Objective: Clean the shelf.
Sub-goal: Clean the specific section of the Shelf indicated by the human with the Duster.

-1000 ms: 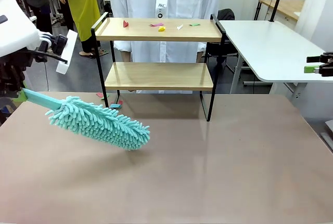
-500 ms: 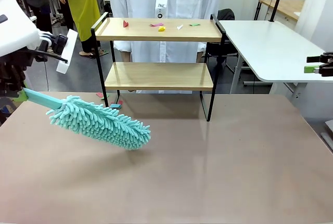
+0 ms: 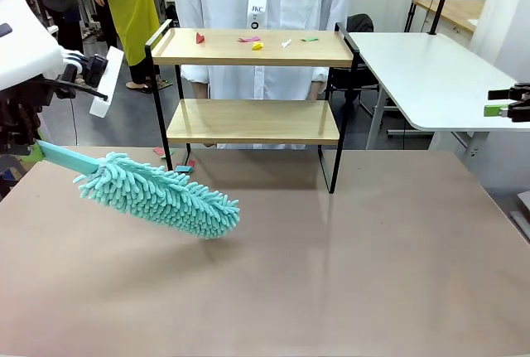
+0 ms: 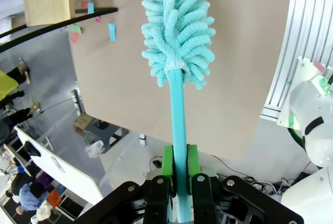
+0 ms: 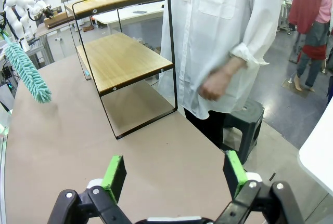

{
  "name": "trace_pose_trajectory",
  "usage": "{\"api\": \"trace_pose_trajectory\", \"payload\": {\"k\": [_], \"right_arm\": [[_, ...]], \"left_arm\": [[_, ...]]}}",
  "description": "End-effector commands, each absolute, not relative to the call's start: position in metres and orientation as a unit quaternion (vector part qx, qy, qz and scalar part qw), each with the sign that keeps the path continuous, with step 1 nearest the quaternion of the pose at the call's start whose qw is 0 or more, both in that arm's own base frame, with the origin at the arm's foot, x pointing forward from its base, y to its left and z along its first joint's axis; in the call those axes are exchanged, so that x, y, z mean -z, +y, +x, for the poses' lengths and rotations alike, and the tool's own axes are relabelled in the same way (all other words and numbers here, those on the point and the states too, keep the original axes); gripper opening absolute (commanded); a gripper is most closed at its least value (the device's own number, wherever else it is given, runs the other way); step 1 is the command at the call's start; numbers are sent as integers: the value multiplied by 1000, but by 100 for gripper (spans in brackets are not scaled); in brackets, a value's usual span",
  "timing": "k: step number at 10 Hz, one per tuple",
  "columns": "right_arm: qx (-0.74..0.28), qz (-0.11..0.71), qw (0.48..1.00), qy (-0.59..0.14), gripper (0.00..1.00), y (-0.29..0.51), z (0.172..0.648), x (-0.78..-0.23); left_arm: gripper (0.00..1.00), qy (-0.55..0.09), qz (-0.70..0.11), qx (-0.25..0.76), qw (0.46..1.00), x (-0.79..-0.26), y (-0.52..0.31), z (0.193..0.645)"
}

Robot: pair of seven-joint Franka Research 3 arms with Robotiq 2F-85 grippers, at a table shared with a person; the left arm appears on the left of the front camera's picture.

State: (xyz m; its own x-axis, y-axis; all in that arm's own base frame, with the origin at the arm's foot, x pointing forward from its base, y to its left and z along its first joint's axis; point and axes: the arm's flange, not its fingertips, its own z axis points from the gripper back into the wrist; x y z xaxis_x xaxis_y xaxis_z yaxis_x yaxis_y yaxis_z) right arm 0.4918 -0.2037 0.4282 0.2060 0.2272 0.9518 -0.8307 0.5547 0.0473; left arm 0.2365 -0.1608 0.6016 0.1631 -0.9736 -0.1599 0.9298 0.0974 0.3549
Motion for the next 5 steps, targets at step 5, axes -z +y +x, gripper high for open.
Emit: {"api": "trace_pose_trajectory", "payload": {"k": [5], "right_arm": [[-370,293,717,-513,100,-202,492,-431]], "left_arm": [[13,-68,181,641,742,-600,-160,237]]}}
